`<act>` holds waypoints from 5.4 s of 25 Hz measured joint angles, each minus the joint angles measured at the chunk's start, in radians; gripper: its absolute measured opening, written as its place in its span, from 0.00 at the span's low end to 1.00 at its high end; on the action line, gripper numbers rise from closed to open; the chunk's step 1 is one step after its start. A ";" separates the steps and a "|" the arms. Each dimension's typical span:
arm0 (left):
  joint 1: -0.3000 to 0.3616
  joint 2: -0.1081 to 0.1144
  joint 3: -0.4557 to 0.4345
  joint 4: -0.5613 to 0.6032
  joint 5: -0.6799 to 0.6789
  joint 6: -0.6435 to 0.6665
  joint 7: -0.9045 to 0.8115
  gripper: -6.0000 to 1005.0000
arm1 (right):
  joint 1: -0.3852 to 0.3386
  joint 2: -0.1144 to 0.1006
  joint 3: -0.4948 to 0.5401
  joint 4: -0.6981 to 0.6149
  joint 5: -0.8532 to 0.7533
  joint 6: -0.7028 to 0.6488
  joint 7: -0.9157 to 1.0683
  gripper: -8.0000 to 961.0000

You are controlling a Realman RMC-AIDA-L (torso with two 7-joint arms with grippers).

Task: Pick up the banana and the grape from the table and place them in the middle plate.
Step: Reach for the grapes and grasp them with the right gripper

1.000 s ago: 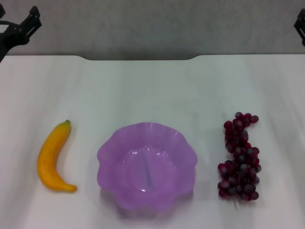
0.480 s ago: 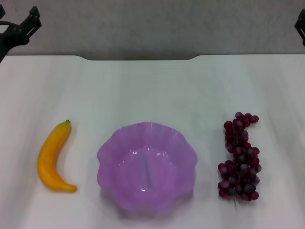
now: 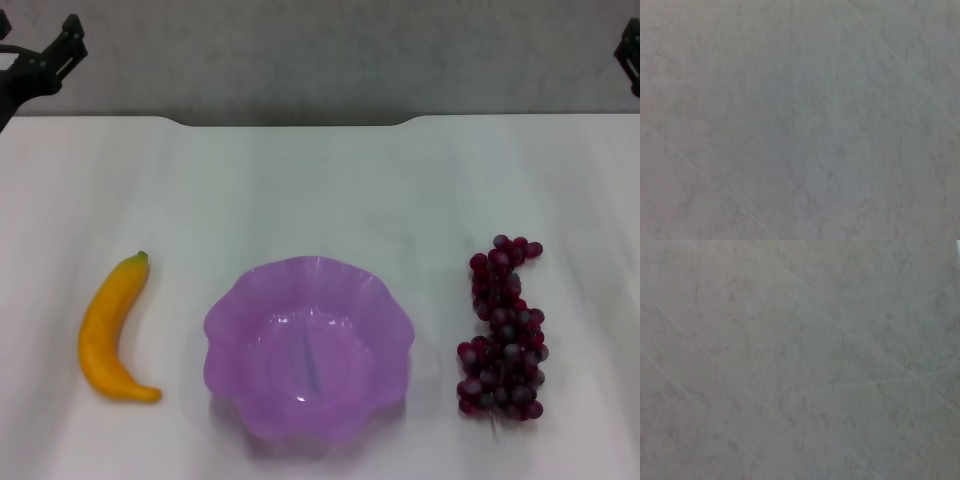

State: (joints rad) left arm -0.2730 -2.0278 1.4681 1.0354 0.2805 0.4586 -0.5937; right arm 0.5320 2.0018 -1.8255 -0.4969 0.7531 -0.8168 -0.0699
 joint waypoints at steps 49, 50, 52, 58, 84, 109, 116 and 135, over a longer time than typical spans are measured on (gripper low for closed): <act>-0.019 -0.001 0.016 -0.012 0.002 0.000 -0.011 0.87 | 0.046 0.007 0.101 -0.237 0.101 1.026 -0.024 0.91; -0.019 0.000 0.016 -0.011 0.002 0.000 -0.011 0.87 | 0.047 0.007 0.088 -0.221 0.118 1.027 -0.025 0.91; -0.017 0.000 0.016 -0.009 0.003 0.000 -0.011 0.87 | 0.044 0.007 0.065 -0.203 0.141 1.026 -0.029 0.90; -0.013 0.002 0.012 -0.009 0.005 0.000 -0.011 0.87 | 0.008 0.009 -0.014 -0.203 0.224 0.977 -0.029 0.89; 0.008 0.005 0.007 -0.013 0.006 -0.001 -0.009 0.87 | -0.138 0.002 -0.117 -0.320 0.299 0.959 -0.043 0.85; 0.010 0.004 0.005 -0.010 0.008 0.001 -0.009 0.87 | -0.160 0.004 -0.160 -0.292 0.305 0.951 -0.066 0.82; 0.010 0.003 0.004 -0.010 0.008 0.005 -0.010 0.87 | -0.145 0.005 -0.159 -0.259 0.307 0.948 -0.062 0.80; 0.015 0.003 0.004 -0.007 0.002 0.008 -0.011 0.87 | -0.133 0.005 -0.220 -0.232 0.302 0.871 -0.064 0.52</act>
State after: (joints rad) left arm -0.2576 -2.0248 1.4725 1.0282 0.2820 0.4664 -0.6044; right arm 0.3994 2.0067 -2.0450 -0.7287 1.0547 0.0545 -0.1343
